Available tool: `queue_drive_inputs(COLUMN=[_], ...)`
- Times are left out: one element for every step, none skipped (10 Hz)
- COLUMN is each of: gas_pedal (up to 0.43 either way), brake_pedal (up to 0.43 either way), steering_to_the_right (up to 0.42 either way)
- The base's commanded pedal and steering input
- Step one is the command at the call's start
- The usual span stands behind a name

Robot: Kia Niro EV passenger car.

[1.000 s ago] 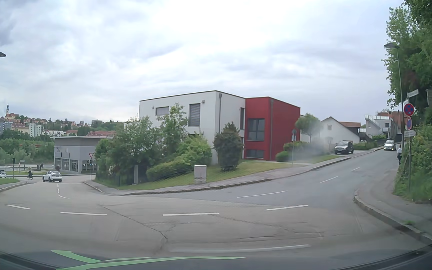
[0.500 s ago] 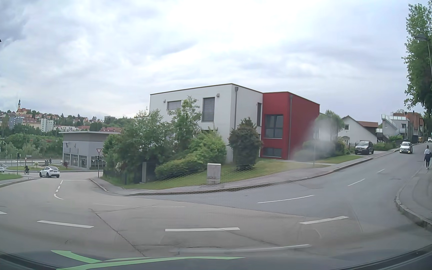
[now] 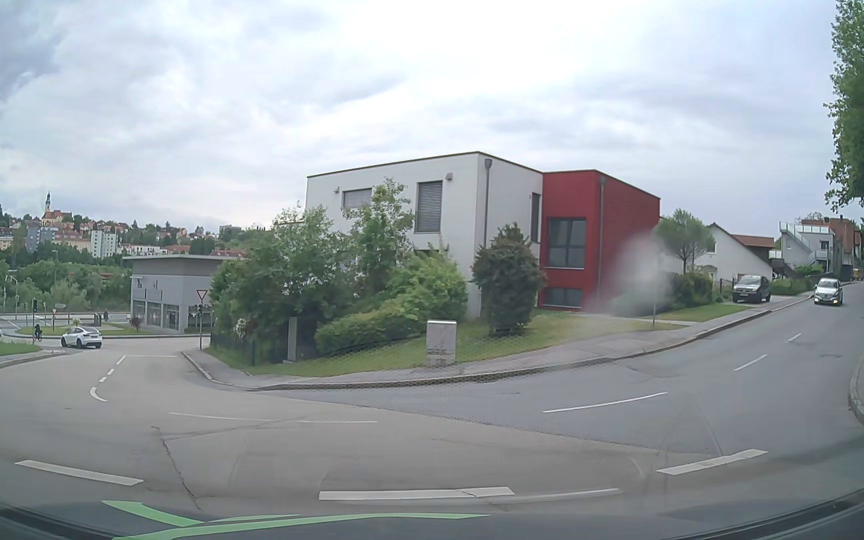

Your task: Follow the waypoints while adhering to traffic rules and regulations

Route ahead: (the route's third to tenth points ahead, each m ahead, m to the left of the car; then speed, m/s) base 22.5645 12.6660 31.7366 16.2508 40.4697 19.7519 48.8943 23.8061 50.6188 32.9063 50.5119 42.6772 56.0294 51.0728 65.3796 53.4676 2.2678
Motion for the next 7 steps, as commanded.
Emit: queue_drive_inputs(gas_pedal=[0.0,0.0,0.0,0.0,0.0,0.0,0.0], brake_pedal=[0.299,0.293,0.293,0.293,0.293,0.293,0.293], steering_to_the_right=[-0.062,-0.064,-0.066,-0.067,-0.066,-0.067,-0.072])
